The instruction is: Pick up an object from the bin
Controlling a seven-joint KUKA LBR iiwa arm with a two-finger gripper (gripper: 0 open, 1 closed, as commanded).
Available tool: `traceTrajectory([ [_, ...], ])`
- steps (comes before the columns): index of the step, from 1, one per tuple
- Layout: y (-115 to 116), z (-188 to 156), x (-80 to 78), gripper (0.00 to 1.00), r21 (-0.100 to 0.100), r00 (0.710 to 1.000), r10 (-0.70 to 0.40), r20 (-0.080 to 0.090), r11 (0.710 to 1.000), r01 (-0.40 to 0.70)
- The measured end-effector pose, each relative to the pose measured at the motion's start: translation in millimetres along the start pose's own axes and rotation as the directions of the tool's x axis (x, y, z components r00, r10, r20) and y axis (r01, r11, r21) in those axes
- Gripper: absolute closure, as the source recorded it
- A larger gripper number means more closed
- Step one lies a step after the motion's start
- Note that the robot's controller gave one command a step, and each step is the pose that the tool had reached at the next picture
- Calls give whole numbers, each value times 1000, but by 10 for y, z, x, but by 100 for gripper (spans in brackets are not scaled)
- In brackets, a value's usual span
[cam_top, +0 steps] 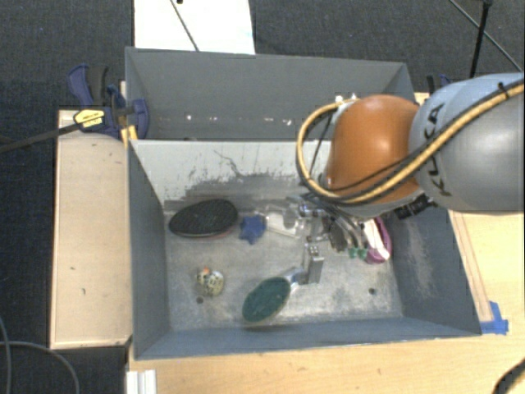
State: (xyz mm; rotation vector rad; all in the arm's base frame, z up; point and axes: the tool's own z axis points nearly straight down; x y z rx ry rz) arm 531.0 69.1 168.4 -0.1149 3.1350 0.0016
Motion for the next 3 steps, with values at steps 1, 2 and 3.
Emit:
traceTrajectory([
  [1, 469, 929, 471, 0, 0, 918, -396, 5, 918, 396],
  [2, 463, 939, 493, 100, -2, 920, -391, -2, 920, 391],
  [3, 537, -516, 411, 100, 1, 929, -370, 6, 929, 370],
])
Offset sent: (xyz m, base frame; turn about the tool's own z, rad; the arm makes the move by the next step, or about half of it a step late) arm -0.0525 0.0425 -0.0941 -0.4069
